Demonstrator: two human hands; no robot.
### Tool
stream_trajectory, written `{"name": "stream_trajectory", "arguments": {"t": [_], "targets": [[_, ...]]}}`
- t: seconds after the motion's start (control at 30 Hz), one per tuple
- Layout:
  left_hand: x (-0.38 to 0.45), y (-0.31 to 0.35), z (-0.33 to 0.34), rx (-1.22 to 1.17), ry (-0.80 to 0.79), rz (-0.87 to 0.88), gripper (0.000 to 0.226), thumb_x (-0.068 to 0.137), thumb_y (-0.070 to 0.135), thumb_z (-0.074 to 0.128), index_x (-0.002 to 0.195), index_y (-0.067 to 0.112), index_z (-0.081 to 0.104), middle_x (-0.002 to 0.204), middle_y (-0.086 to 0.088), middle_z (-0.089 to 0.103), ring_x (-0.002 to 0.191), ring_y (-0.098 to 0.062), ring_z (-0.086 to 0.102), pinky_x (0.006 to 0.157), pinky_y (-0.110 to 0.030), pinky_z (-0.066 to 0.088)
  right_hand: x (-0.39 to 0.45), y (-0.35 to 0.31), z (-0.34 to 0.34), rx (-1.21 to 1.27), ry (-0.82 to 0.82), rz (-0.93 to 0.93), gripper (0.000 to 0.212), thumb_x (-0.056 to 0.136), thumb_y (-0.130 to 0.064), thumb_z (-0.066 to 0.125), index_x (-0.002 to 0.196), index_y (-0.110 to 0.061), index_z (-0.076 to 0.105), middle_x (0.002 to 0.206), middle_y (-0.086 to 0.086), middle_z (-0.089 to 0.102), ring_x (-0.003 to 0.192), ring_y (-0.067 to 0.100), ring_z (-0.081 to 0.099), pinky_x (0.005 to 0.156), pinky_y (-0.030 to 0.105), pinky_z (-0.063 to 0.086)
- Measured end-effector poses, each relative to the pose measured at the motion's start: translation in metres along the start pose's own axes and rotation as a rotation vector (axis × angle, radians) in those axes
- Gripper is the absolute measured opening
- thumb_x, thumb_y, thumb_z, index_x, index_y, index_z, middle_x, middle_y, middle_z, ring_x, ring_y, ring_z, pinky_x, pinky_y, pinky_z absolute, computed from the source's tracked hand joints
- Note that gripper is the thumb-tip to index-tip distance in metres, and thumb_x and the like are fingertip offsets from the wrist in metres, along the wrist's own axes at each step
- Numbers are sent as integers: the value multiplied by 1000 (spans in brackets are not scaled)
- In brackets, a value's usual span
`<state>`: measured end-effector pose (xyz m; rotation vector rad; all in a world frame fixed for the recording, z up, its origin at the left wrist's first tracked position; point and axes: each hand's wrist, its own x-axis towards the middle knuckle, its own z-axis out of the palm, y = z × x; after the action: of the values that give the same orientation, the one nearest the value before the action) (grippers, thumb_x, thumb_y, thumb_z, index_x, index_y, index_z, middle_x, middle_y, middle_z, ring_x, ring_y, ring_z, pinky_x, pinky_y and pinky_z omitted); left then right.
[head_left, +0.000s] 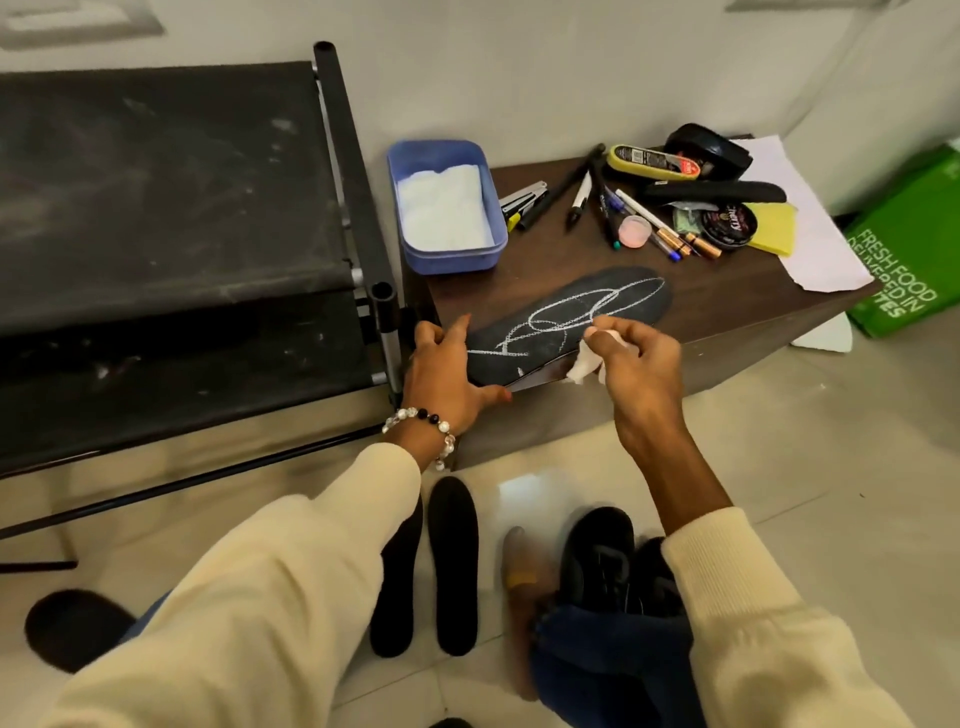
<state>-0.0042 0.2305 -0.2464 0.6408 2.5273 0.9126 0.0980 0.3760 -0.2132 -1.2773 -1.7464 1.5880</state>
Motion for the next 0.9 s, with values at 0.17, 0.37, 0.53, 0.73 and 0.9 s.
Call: {"name": "stream_trajectory", "arguments": {"t": [0.17, 0.37, 0.53, 0.73, 0.9], "targets": [[1, -6, -4, -31, 23, 57, 84, 65, 33, 86, 138, 15, 47, 127, -7, 40, 115, -24, 50, 101, -31, 43, -10, 9, 13, -575, -195, -513, 34, 84, -4, 63, 115, -19, 67, 114, 3, 58, 99, 10, 55, 88, 16, 41], [-2, -6, -4, -34, 53, 108, 76, 69, 32, 83, 136, 13, 52, 122, -8, 44, 108, -22, 52, 94, -27, 44, -25, 24, 29, -809, -289, -788, 37, 77, 9, 62, 107, -11, 69, 100, 12, 68, 97, 28, 60, 81, 29, 45], [-4, -5, -6, -29, 64, 135, 72, 71, 31, 82, 135, 12, 53, 112, -3, 41, 101, -17, 49, 90, -22, 41, -21, 28, 21, -849, -403, -920, 43, 62, 19, 62, 94, -9, 71, 88, 10, 69, 85, 27, 65, 71, 23, 46], [-2, -5, -7, 8, 12, 118, 73, 73, 30, 81, 138, 13, 50, 119, -6, 39, 107, -21, 49, 97, -27, 43, -21, 24, 27, -908, -212, -906, 39, 59, 13, 54, 87, -6, 71, 79, 14, 67, 74, 31, 66, 59, 26, 49], [-1, -7, -7, 11, -3, 113, 72, 77, 25, 77, 141, 13, 46, 123, -7, 39, 109, -21, 49, 100, -28, 42, -17, 26, 24, -933, -374, -908, 49, 56, 19, 63, 95, -9, 72, 88, 12, 69, 83, 29, 67, 67, 26, 50]]}}
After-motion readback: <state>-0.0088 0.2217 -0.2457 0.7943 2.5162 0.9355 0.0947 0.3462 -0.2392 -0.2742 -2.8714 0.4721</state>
